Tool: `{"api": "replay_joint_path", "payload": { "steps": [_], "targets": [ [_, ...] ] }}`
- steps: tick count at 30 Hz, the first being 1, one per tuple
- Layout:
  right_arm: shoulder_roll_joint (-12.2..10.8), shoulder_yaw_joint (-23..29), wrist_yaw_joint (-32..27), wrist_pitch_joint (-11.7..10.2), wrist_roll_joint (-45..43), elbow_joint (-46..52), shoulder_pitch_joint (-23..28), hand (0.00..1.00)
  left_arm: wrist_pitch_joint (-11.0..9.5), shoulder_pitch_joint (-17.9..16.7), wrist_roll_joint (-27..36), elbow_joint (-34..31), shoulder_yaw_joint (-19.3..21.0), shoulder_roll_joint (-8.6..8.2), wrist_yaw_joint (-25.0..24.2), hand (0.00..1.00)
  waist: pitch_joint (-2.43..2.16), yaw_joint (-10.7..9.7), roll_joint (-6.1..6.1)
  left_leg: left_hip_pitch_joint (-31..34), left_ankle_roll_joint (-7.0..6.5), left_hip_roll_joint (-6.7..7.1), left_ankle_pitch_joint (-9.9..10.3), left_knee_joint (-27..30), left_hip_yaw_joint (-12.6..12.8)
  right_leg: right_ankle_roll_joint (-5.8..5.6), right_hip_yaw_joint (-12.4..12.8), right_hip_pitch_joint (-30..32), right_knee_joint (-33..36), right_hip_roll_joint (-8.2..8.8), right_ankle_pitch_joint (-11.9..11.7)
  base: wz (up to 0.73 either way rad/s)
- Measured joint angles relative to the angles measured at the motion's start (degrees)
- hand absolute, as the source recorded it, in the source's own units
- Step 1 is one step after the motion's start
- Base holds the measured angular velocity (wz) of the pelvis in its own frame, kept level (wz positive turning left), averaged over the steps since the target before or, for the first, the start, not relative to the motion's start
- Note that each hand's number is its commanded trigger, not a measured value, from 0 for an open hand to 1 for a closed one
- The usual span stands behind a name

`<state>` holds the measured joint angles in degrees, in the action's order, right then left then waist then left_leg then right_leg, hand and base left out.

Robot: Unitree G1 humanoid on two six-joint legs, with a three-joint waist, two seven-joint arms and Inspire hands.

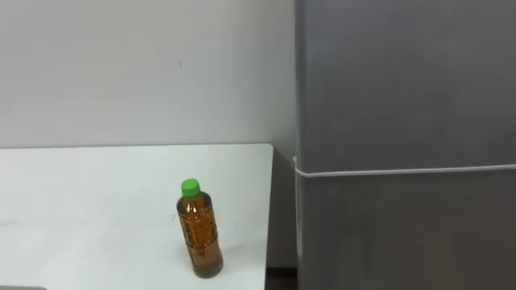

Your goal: Put the bottle in the upper fridge

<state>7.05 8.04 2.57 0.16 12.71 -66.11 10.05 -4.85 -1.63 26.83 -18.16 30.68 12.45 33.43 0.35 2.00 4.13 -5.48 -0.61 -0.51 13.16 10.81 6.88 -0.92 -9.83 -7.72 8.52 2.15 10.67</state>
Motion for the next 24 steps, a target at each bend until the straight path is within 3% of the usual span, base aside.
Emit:
{"api": "replay_joint_path", "payload": {
  "steps": [5,9,14,24],
  "targets": [
    [-0.1,0.0,0.1,0.7,-0.1,0.8,0.0,0.00,2.5,2.4,0.0,-2.3,-0.2,-0.01,-1.7,0.00,-0.27,-0.5,-0.20,0.2,0.00,0.00,0.0,0.0,0.1,0.00,0.0,0.3,0.0,-0.01,0.0,0.00],
    [-0.2,0.0,0.1,0.8,-1.1,1.1,0.1,0.00,2.6,4.0,-0.2,-5.8,-0.5,-0.01,-2.3,0.00,-0.38,-0.9,-0.51,0.0,-0.01,0.05,0.0,0.2,0.0,0.00,0.1,0.1,0.0,0.05,0.0,0.00],
    [-0.6,0.0,0.2,1.1,-1.7,1.4,0.1,0.00,3.1,9.1,-2.5,-6.0,-0.7,-0.02,-4.8,0.00,-0.20,-0.9,-1.06,0.0,-0.01,0.07,0.0,0.5,0.1,-0.10,0.4,-0.1,-0.3,0.06,0.1,-0.01],
    [-0.6,-0.1,0.1,1.1,-1.7,1.2,-0.4,0.00,5.3,12.2,-5.3,-9.5,-5.4,-0.04,-12.1,0.00,-0.58,-2.2,-0.95,0.8,-0.02,0.07,0.0,0.5,0.2,-0.09,0.5,0.7,-0.4,0.03,0.1,0.00]
  ]
}}
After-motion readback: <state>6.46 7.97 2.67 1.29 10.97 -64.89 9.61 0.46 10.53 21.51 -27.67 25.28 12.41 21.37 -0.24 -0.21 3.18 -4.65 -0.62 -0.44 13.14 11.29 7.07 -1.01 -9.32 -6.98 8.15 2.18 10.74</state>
